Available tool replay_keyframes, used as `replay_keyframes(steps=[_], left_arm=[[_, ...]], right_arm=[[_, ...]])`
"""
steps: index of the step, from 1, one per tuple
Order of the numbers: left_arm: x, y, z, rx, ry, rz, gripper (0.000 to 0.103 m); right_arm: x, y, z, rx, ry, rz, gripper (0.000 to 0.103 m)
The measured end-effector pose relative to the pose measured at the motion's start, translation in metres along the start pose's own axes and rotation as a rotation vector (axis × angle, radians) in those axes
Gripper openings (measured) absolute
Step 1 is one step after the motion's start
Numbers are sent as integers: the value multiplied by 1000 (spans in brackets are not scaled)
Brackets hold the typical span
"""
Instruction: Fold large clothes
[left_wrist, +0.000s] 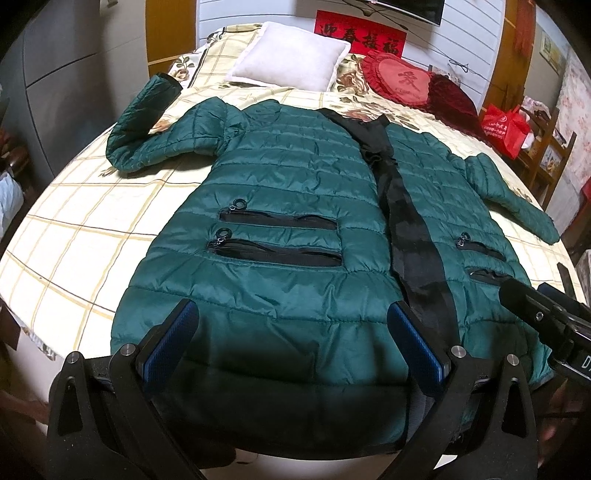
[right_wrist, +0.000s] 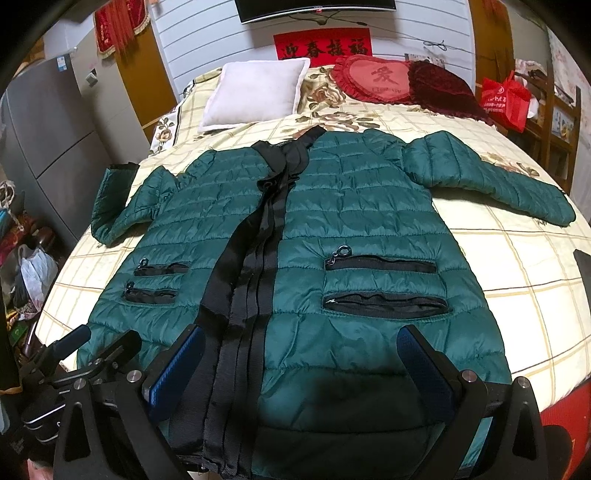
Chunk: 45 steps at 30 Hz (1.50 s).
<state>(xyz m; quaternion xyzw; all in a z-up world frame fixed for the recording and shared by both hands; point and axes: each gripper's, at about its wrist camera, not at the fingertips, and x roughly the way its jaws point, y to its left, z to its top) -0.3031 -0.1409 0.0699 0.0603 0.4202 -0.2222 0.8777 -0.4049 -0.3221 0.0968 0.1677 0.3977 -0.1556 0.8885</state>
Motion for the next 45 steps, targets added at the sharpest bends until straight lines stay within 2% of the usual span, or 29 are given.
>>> replay_keyframes(steps=[20, 29, 35, 40, 45], left_arm=[[3, 4, 22, 10, -20, 24, 102], [0, 10, 49, 3, -49, 44, 102], [-1, 11, 69, -6, -57, 42, 102], [-2, 11, 86, 4, -82, 70, 102], [-2, 20, 108, -29, -104, 66, 102]], right_arm=[[4, 3, 23, 1, 10, 12, 103], [4, 5, 58, 3, -4, 40, 103], [5, 12, 83, -53, -31, 22, 103], [7, 12, 103, -61, -50, 26, 103], [6, 14, 129, -80, -81, 16, 103]])
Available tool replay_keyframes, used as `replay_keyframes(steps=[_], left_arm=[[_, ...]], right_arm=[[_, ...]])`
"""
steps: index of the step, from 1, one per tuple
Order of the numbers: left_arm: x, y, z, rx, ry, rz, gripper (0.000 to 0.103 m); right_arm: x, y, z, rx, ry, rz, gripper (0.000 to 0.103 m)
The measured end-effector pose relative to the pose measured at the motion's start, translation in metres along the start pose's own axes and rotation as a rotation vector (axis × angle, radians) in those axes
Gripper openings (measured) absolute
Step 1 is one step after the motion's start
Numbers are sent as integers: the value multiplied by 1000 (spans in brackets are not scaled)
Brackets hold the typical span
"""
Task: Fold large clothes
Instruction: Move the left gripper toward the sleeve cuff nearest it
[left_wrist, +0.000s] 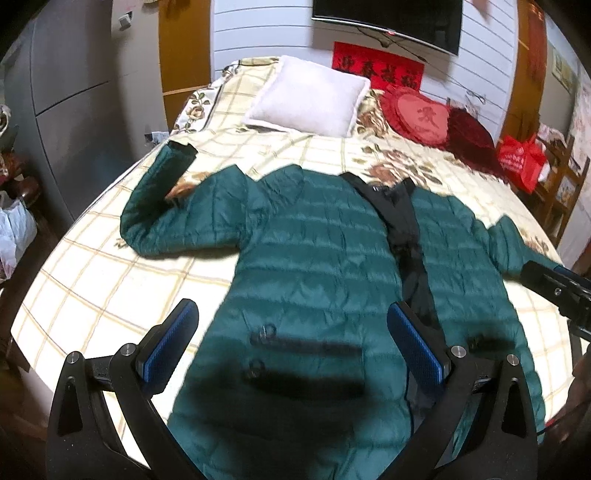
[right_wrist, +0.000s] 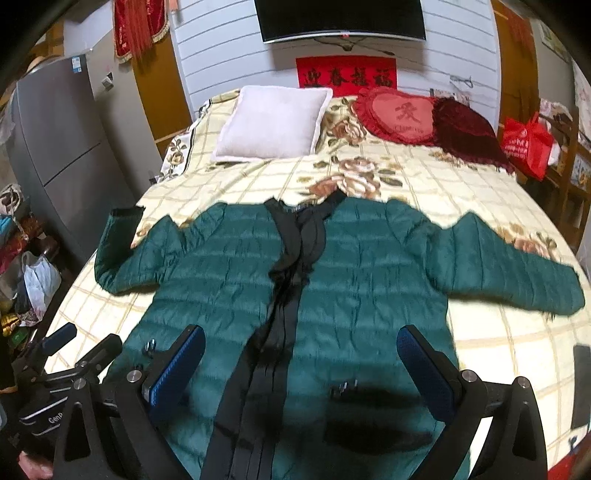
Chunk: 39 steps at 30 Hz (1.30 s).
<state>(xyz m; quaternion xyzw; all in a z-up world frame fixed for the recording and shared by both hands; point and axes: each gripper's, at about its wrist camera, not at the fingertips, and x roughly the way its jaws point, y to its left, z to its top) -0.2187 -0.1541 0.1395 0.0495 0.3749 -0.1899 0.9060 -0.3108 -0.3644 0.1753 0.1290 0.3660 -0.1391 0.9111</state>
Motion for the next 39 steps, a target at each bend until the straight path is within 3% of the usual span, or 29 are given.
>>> replay_keyframes(steps=[7, 12, 16, 39], left_arm=[[10, 7, 32, -26, -13, -11, 102], [21, 1, 48, 8, -20, 17, 102], [33, 0, 59, 6, -11, -2, 102], [129, -6, 64, 15, 51, 20, 102]], right_arm=[[15, -3, 38, 26, -12, 29, 103], [34, 0, 52, 11, 5, 25, 103], [51, 2, 60, -6, 22, 18, 103], [148, 3, 50, -13, 116, 10, 103]])
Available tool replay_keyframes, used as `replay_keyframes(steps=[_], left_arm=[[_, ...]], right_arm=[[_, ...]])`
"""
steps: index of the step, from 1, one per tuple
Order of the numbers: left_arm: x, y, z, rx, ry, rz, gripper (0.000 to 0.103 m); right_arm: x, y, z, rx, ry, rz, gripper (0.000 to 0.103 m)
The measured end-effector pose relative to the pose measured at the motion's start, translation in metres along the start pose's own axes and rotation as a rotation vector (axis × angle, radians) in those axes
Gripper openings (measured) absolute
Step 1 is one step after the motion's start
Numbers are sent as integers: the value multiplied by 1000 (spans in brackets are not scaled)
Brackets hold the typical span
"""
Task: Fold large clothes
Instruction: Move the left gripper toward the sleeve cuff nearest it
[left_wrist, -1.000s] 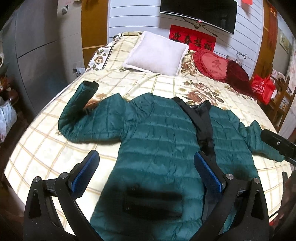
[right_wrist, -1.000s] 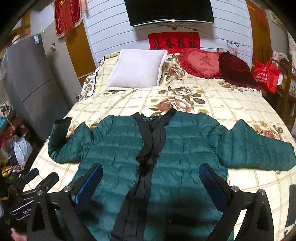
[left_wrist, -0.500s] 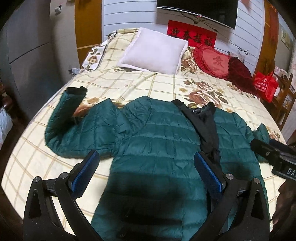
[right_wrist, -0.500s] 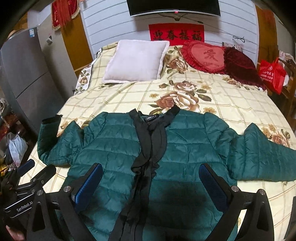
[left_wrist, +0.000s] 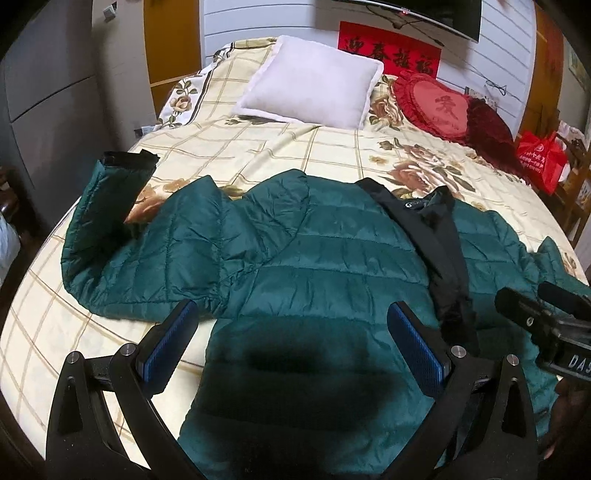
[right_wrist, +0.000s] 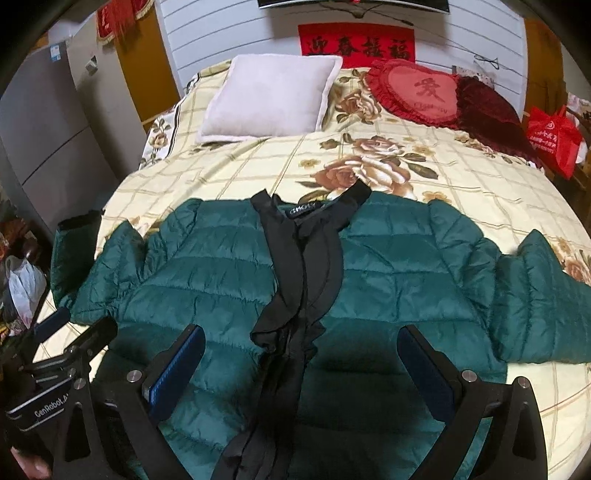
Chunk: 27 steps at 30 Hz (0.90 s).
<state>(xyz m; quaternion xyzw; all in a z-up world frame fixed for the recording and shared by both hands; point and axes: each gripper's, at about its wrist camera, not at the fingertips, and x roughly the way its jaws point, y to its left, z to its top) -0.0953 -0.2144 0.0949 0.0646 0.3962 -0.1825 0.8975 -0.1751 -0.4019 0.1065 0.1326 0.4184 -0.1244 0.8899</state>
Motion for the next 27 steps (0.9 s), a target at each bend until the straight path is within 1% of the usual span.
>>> replay_keyframes(steps=[6, 11, 17, 21, 23, 27], left_arm=[[14, 3, 2, -16, 17, 7, 102], [22, 7, 4, -19, 22, 25, 102], [27, 17, 7, -25, 22, 51, 102], [18, 37, 15, -41, -19, 101, 102], [10, 55, 21, -59, -63, 154, 102], [7, 88, 35, -84, -104, 205, 102]], right_arm=[[12, 6, 0, -7, 6, 18, 103], [22, 9, 1, -14, 14, 10, 103], [33, 4, 2, -4, 27, -6, 103], [38, 0, 0, 3, 46, 13, 103], [39, 1, 0, -1, 56, 29, 103], [38, 5, -3, -4, 61, 51, 103]])
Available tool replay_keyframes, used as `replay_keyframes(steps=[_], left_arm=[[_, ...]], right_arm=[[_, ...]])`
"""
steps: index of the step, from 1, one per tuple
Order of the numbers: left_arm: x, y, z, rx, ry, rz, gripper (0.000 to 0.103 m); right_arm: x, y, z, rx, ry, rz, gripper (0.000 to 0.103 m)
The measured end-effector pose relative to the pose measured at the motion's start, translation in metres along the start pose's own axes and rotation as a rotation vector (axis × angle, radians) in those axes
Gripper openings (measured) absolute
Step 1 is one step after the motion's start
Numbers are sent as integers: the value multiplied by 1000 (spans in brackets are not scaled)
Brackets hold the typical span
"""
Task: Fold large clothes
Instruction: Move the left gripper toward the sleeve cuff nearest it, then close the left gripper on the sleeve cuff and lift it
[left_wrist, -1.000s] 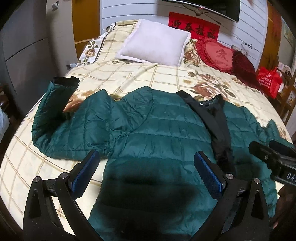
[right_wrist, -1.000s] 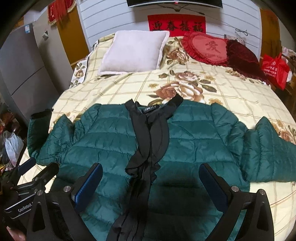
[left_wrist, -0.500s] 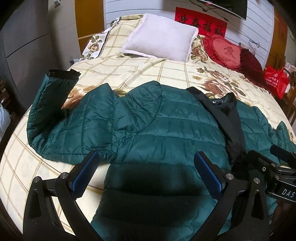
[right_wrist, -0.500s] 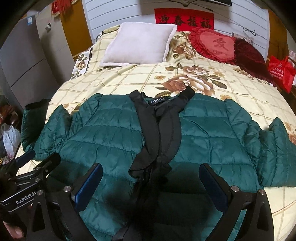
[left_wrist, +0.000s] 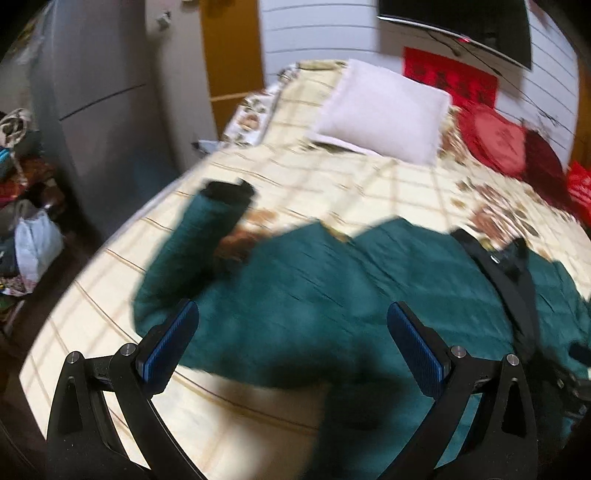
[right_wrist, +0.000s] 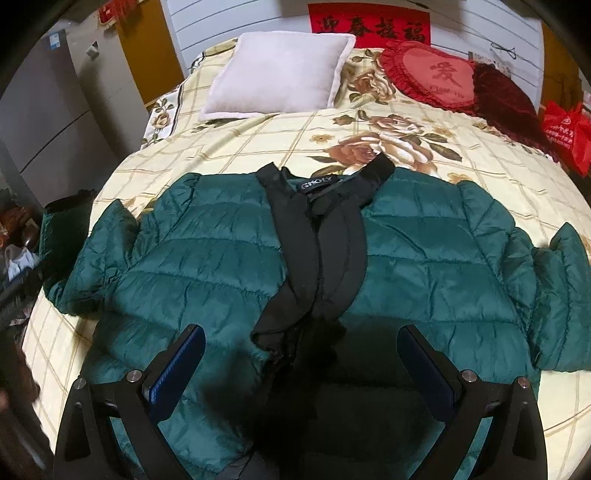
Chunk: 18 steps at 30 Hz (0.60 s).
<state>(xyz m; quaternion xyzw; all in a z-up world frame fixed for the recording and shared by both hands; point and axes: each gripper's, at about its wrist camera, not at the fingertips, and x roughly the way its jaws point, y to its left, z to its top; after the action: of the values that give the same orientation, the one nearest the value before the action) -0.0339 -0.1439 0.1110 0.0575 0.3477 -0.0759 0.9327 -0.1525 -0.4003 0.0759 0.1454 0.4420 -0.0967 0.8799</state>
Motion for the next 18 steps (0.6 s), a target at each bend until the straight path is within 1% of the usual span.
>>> replay_keyframes(steps=[3, 4, 6, 10, 13, 16, 18], left_arm=[[12, 26, 12, -23, -17, 17, 102], [19, 35, 15, -21, -24, 44, 102], [30, 46, 18, -3, -27, 91, 102], [62, 58, 23, 59, 11, 116, 102], [78, 67, 27, 65, 22, 99, 102], [88, 72, 31, 53, 27, 65, 102], [94, 75, 35, 27, 35, 38, 92]], right_arm=[[-1, 3, -2, 1, 8, 22, 103], [-1, 5, -3, 1, 13, 33, 103], [-1, 7, -5, 2, 23, 50, 103], [-1, 11, -9, -1, 40, 62, 103], [1, 13, -12, -10, 52, 63, 103], [3, 16, -15, -20, 64, 66, 103], [4, 17, -15, -29, 69, 60, 103]])
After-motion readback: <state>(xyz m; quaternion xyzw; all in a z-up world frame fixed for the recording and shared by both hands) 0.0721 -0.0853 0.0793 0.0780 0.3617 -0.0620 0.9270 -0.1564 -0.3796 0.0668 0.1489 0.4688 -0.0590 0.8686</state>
